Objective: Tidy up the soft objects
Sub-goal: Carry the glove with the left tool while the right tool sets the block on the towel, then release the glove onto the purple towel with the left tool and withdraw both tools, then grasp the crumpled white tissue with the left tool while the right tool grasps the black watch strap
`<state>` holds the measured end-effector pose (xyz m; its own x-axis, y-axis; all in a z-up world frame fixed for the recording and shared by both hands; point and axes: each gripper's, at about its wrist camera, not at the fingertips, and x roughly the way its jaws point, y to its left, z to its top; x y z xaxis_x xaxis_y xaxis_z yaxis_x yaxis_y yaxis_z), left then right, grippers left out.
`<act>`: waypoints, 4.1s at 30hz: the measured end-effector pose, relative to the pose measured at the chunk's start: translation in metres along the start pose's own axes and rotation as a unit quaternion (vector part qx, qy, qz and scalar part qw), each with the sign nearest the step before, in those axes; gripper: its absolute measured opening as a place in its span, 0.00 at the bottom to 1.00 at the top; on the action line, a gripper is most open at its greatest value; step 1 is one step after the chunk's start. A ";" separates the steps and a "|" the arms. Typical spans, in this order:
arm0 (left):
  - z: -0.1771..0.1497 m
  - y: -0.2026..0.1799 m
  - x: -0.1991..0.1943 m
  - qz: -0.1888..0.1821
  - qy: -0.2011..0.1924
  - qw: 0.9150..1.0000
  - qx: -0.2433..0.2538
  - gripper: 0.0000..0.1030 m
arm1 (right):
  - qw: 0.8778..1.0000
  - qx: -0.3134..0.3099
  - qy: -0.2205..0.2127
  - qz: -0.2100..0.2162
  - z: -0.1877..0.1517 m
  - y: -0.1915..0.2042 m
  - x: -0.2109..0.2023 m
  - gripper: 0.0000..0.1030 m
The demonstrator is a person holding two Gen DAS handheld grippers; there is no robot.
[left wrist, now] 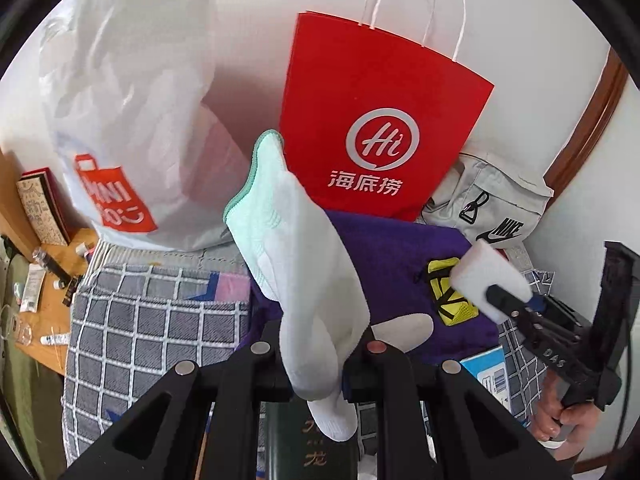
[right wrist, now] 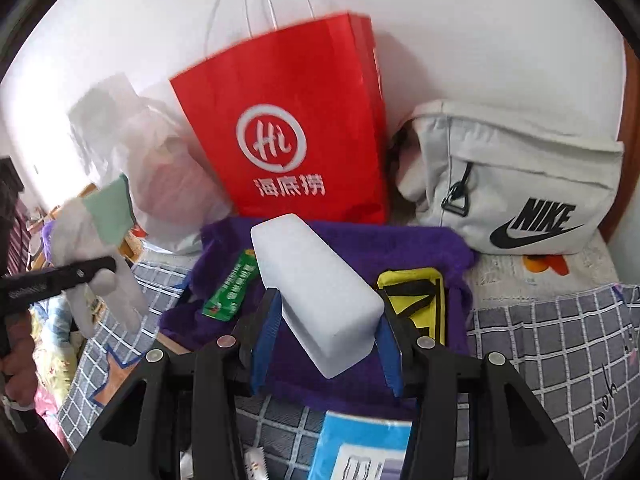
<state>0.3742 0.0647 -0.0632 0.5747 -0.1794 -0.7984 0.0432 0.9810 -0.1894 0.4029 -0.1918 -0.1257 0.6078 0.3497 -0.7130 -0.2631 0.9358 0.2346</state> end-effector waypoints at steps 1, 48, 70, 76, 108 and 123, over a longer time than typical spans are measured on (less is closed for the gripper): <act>0.002 -0.002 0.004 -0.001 0.001 1.000 0.003 0.14 | 1.000 -0.001 0.007 0.000 0.000 -0.002 0.008 0.45; 0.008 -0.017 0.146 -0.051 0.091 0.994 -0.013 0.73 | 0.998 -0.026 0.058 -0.025 -0.013 -0.017 0.057 0.70; -0.029 -0.035 0.021 -0.066 0.038 0.997 -0.009 0.72 | 1.000 -0.016 -0.017 -0.020 -0.052 0.004 -0.076 0.70; -0.074 -0.025 -0.012 -0.032 0.028 0.999 -0.004 0.72 | 0.999 -0.047 0.011 0.010 -0.105 0.039 -0.093 0.61; -0.215 0.038 0.005 -0.049 0.094 0.993 -0.052 0.72 | 0.981 -0.130 0.141 -0.028 -0.175 0.097 -0.024 0.20; -0.224 -0.015 0.016 -0.045 0.073 0.996 0.020 0.72 | 0.994 -0.070 0.076 0.026 -0.213 0.070 -0.111 0.20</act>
<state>0.1999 0.0306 -0.2016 0.4415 -0.2737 -0.8545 0.1241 0.9618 -0.2439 0.1572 -0.1751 -0.1710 0.4734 0.3759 -0.7966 -0.3993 0.8977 0.1863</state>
